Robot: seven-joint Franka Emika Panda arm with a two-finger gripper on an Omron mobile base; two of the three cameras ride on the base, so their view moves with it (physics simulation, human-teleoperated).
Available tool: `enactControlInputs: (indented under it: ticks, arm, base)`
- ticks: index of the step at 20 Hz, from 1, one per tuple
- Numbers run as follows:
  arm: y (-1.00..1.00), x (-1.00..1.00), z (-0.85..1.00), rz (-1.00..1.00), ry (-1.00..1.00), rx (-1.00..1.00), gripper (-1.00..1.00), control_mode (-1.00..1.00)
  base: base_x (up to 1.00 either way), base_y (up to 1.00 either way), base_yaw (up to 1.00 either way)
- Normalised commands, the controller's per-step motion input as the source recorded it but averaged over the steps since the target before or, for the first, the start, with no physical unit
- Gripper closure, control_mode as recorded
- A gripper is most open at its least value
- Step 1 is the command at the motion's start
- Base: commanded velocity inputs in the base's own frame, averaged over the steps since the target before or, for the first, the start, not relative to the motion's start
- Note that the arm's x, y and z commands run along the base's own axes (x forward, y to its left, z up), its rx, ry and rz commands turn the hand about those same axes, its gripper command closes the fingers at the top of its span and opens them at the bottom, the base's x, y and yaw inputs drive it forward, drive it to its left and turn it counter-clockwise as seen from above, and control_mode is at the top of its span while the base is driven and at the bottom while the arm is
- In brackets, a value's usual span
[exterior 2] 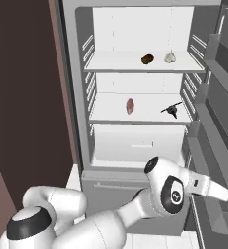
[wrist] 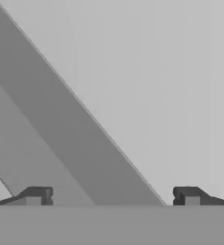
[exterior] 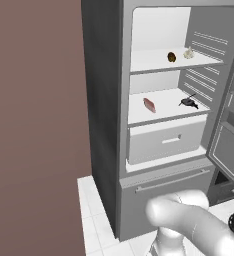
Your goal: Gather the sweet potato and garlic from the fridge and place them on a tray on the dining counter. Then gather the fish and steak from the fridge and place them on the other tray.
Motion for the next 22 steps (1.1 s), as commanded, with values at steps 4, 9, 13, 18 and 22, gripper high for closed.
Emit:
enactControlInputs:
  ticks: [4,9,13,18,22]
  arm:
    - [-0.56,0.17,0.00,0.00,0.07,0.15,-1.00,-1.00]
    - [-0.12,-0.30,0.15,0.00,-0.14,0.02,-1.00,-1.00]
    - [0.21,-0.28,0.39,0.04,-0.24,0.00,-1.00,-1.00]
    - [0.58,-0.02,0.39,0.06,-0.22,0.00,-1.00,-1.00]
    - [0.70,0.16,0.32,0.10,-0.16,0.00,-1.00,-1.00]
  base:
    - [0.00,0.00,0.00]
    - [0.00,0.00,0.00]
    - [0.00,0.00,0.00]
    - [0.00,0.00,0.00]
    - [0.00,0.00,0.00]
